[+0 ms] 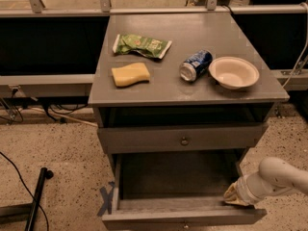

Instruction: Open middle drawer

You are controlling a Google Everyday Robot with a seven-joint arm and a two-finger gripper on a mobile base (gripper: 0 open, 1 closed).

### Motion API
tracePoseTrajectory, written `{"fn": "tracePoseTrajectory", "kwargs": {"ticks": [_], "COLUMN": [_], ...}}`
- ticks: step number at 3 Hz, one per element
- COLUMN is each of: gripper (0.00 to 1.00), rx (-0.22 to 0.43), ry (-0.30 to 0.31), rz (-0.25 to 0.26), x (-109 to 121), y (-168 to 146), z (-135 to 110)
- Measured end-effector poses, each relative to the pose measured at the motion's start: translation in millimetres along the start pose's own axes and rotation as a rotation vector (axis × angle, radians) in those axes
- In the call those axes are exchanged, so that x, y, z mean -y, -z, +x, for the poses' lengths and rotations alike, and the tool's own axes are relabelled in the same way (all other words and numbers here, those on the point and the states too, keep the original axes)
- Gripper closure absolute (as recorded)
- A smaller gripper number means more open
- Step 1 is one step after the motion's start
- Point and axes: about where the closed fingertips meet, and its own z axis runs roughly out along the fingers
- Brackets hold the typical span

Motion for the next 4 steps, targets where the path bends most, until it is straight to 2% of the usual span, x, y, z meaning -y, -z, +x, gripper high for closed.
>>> {"fn": "tracePoseTrajectory", "kwargs": {"ticks": [1, 4], "gripper": [1.0, 1.0], "rx": [0.032, 0.034], "ry": [0.032, 0.033], "rz": [-0.025, -0.026], "x": [-21.7, -21.4], "y": [11.7, 12.2], "z": [-9.0, -9.6]}}
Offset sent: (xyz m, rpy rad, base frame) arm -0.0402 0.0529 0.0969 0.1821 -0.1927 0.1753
